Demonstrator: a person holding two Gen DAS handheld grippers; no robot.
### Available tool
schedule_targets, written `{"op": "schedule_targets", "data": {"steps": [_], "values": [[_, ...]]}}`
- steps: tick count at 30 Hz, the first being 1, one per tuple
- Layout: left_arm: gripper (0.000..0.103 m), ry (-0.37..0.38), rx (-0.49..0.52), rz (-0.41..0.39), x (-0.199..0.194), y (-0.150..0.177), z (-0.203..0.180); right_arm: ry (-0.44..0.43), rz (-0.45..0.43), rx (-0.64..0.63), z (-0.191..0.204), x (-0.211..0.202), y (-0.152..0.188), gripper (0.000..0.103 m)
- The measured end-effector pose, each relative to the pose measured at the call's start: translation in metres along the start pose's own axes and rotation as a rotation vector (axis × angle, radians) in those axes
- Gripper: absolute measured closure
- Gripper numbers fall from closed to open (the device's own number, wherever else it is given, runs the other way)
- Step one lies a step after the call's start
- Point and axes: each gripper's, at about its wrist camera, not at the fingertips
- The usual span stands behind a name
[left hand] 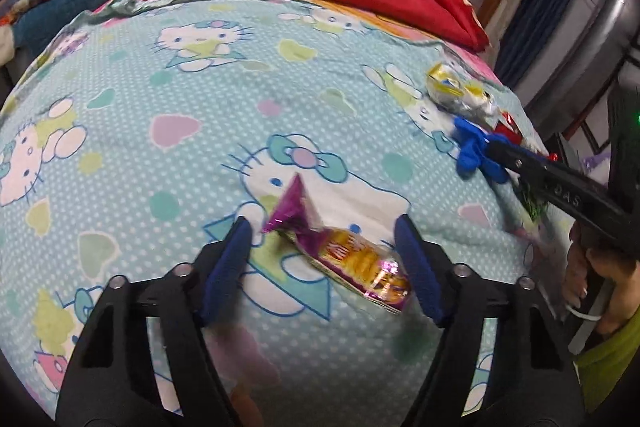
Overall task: Collect trash
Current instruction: 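Grasp the orange candy wrapper with the left tool while the right tool grasps the blue bag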
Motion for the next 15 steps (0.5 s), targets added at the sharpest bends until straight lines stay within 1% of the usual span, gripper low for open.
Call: {"op": "schedule_targets", "data": {"steps": [1, 2, 3, 5, 7, 10, 15], "values": [[0.055, 0.003, 0.013, -0.001, 0.000, 0.001, -0.003, -0.012, -0.001, -0.006, 0.003, 0.000, 0.001, 0.084], [0.068, 0.008, 0.026, 0.001, 0.001, 0.002, -0.005, -0.023, -0.004, -0.012, 0.006, -0.001, 0.002, 0.087], [0.068, 0.013, 0.032, 0.001, 0.002, 0.003, -0.006, -0.038, -0.013, -0.016, 0.008, -0.003, 0.004, 0.088], [0.074, 0.029, 0.040, -0.007, 0.001, 0.003, -0.009, -0.067, -0.022, -0.008, 0.012, -0.008, 0.007, 0.091], [0.077, 0.042, 0.043, -0.014, 0.001, 0.001, -0.011, -0.097, -0.034, 0.003, 0.015, -0.016, 0.010, 0.092], [0.079, 0.061, 0.053, -0.018, 0.001, 0.000, -0.016, -0.128, -0.046, 0.010, 0.019, -0.025, 0.013, 0.092], [0.080, 0.087, 0.083, -0.052, -0.006, -0.002, -0.027, -0.154, -0.065, 0.017, 0.023, -0.043, 0.019, 0.092]]}}
Point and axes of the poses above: each gripper's, at about its wrist camera, not at the fingertips, and x roughly the way its jaws point, z to its left, y to its underside, and after that the axes turned 11 degrees about -z, right-handed
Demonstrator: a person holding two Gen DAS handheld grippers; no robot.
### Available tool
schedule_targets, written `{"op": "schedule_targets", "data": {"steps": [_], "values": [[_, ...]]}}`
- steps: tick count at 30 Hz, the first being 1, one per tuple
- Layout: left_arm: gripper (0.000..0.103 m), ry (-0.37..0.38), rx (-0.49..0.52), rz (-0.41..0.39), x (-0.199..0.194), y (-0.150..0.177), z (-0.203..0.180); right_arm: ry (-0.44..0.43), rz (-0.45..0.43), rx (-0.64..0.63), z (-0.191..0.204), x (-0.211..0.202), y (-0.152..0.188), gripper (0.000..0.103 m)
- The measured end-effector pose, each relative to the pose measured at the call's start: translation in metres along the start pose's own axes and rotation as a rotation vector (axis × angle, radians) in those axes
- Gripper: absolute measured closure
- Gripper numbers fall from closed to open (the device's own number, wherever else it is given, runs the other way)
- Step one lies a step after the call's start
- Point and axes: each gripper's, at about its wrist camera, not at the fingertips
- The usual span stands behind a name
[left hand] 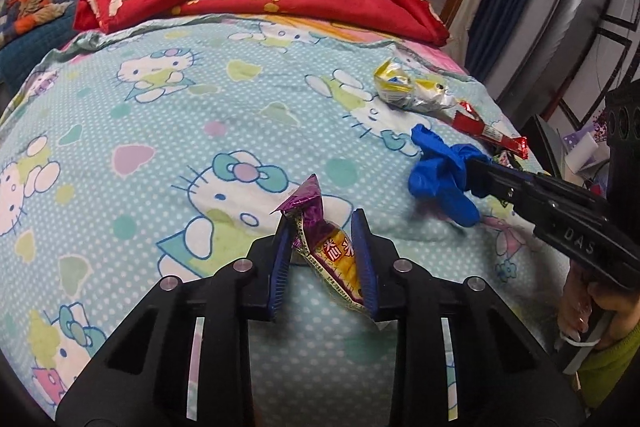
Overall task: Collect trash
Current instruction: 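Grasp the orange candy wrapper with the left tool while the right tool grasps the blue bag, then carry the candy wrapper and blue bag over the yellow bin with both tools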
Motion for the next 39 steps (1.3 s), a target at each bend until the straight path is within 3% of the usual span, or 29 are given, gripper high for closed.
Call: {"op": "schedule_targets", "data": {"steps": [22, 39], "values": [[0.082, 0.141, 0.135, -0.114, -0.031, -0.005, -0.068, 0.074, -0.125, 0.110, -0.035, -0.085, 0.007, 0.092], [0.082, 0.233, 0.192, -0.129, -0.035, -0.006, -0.114, 0.167, -0.168, 0.159, -0.067, -0.128, 0.021, 0.092]]}}
Point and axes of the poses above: each gripper's, at about its wrist camera, not at the fingertips, and x roughly the way its jaws point, z to its left, y to its underside, and after that the axes turned 11 degrees about -z, right-handed
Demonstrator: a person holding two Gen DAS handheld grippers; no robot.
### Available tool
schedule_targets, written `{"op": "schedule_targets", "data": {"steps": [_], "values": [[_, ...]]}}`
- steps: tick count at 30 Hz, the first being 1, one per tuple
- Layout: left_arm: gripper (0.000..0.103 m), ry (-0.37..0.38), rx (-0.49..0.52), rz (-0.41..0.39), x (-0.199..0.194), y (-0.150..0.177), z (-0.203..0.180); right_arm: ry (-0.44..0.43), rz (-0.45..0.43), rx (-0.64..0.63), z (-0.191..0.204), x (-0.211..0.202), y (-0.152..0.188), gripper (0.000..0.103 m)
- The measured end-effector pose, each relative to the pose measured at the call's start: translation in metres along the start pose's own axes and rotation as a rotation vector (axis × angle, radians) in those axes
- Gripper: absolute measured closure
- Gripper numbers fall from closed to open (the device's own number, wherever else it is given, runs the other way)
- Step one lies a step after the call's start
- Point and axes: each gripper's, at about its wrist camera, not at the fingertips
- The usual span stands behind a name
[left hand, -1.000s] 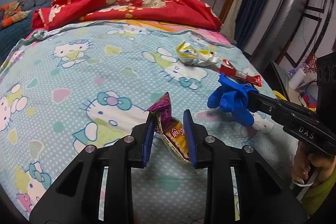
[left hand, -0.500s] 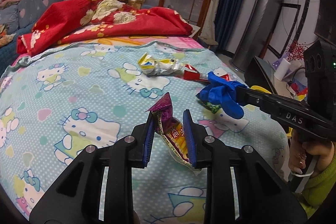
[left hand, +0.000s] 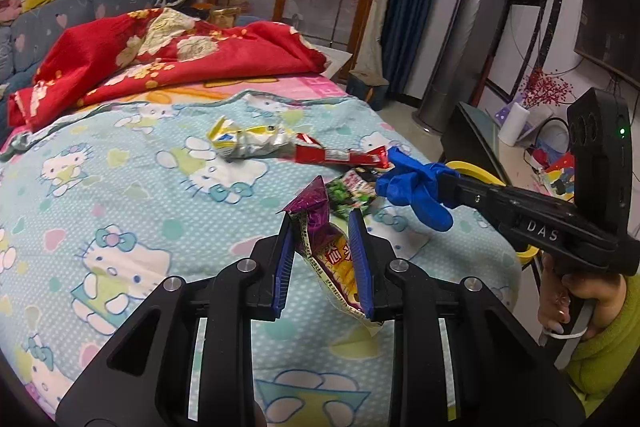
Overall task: Collect trash
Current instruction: 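Carry the candy wrapper and blue bag over the yellow bin with both tools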
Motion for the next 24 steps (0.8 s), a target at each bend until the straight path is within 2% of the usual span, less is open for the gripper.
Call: {"op": "schedule_targets", "data": {"steps": [24], "values": [[0.082, 0.123, 0.081, -0.022, 0.026, -0.025, -0.069, 0.144, -0.075, 0.063, -0.062, -0.043, -0.007, 0.092]]}}
Point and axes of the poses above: each gripper's, at about its wrist camera, not at the fingertips, and x roughly the way its jaws point, z to its left, y to its underside, and after that the axes turned 11 degrees about -z, right-handed
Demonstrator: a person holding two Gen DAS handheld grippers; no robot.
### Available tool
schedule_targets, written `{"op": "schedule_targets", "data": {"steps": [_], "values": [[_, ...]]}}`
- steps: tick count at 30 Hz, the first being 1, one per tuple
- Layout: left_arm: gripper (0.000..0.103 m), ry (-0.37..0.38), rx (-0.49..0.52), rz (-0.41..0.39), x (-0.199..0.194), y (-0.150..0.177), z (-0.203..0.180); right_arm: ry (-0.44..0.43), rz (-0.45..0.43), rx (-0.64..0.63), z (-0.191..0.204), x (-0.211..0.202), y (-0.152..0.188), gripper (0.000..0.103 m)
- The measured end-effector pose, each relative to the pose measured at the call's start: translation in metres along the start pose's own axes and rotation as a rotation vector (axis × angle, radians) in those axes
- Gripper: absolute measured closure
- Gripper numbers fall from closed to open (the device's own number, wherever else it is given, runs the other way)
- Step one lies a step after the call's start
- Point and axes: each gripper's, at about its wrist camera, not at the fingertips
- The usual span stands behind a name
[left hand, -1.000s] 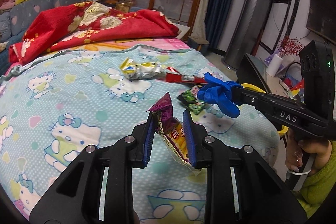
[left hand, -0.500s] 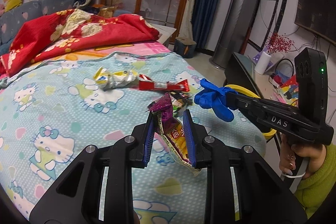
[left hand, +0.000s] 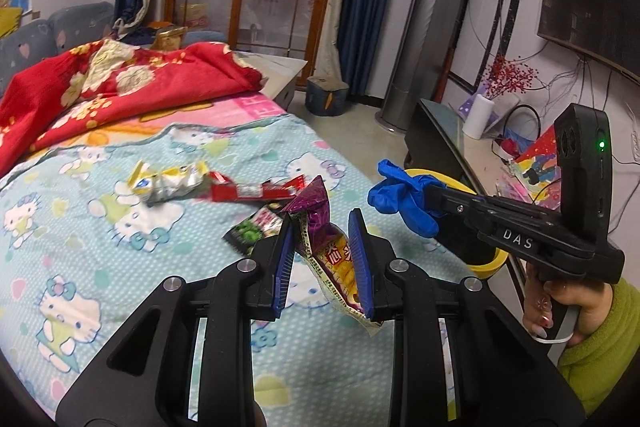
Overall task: Collect trash
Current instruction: 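Carry the candy wrapper and blue bag over the yellow bin with both tools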
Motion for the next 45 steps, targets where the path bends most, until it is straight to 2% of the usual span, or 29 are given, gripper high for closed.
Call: {"op": "schedule_targets", "data": {"steps": [9, 25, 45], "values": [[0.082, 0.046, 0.033, -0.011, 0.013, -0.008, -0.025, 0.053, -0.023, 0.029, -0.024, -0.011, -0.002, 0.092], [0.082, 0.106, 0.082, 0.015, 0.038, 0.000, -0.064, 0.179, -0.063, 0.094, -0.083, -0.026, -0.003, 0.092], [0.082, 0.189, 0.155, 0.067, 0.072, 0.014, -0.117, 0.325, -0.058, 0.211, -0.155, -0.039, 0.013, 0.092]]}}
Point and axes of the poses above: each gripper's, at about its wrist camera, not at the fingertips, and x roughly the way its jaws point, z to its left, y to its underside, and after that the axes turned 11 degrees about -z, right-handed
